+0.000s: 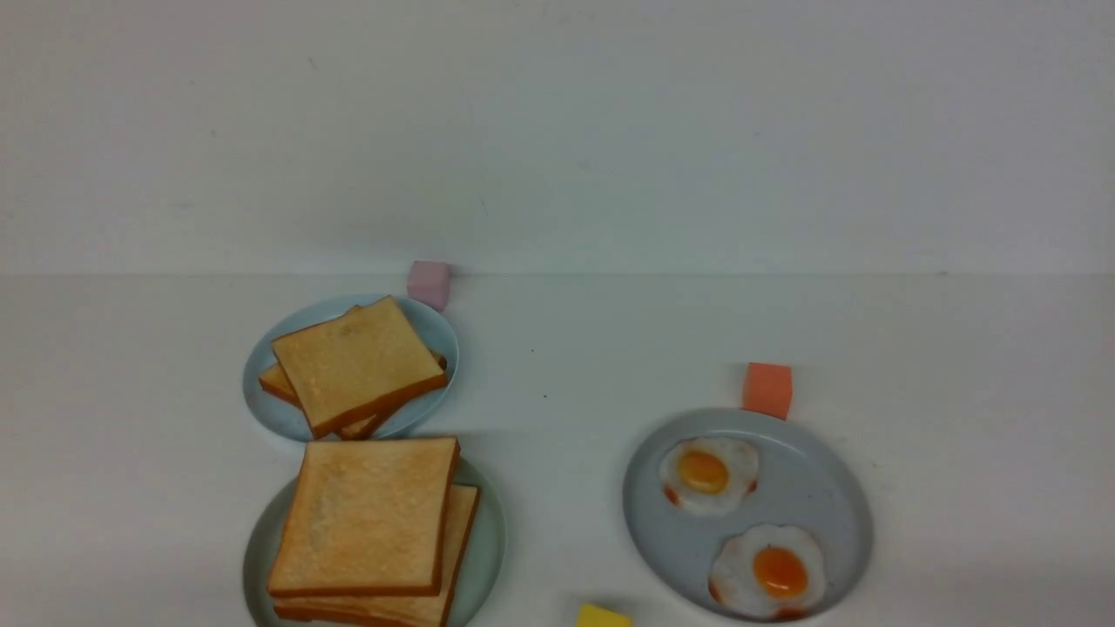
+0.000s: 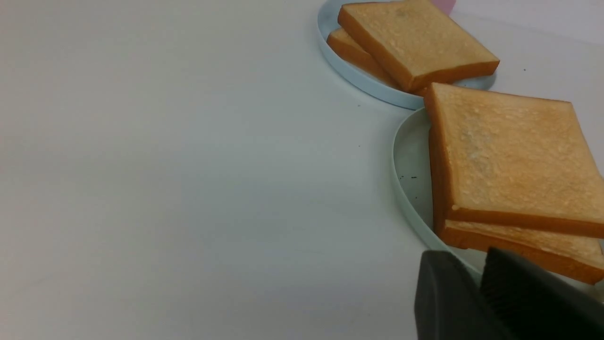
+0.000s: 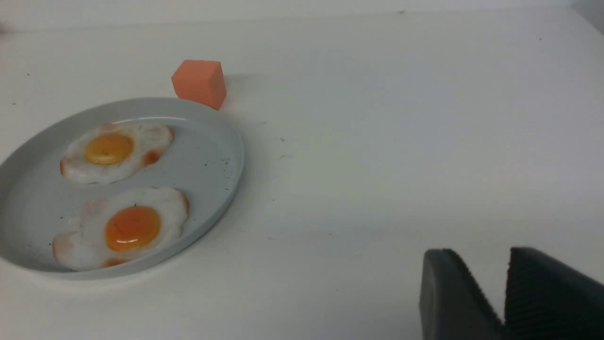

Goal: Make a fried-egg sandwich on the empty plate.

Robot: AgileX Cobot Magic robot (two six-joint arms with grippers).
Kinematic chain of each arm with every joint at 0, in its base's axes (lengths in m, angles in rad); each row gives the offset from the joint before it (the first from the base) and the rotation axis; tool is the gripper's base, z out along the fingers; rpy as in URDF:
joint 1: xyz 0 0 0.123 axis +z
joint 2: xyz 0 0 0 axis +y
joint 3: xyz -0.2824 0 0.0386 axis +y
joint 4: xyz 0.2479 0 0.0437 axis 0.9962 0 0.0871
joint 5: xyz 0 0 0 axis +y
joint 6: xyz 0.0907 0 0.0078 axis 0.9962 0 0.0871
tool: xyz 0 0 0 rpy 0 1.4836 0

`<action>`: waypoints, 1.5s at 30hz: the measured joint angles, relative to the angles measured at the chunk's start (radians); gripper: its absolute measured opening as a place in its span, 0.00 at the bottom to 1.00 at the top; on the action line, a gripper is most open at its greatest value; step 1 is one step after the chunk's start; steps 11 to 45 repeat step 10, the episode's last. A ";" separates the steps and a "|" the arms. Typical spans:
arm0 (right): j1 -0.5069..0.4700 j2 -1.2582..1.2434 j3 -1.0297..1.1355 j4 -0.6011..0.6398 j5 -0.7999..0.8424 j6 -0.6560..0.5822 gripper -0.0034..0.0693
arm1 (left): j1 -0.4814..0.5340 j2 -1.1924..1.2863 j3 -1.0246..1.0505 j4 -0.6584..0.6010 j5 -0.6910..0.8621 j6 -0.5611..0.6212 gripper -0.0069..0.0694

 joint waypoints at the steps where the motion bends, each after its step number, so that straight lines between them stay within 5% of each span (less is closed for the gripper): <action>1: 0.000 0.000 0.000 0.000 0.000 0.000 0.35 | 0.000 0.000 0.000 0.000 0.000 0.000 0.28; 45: 0.000 0.000 0.000 -0.001 0.000 -0.001 0.36 | 0.000 0.000 0.000 0.000 0.000 0.000 0.29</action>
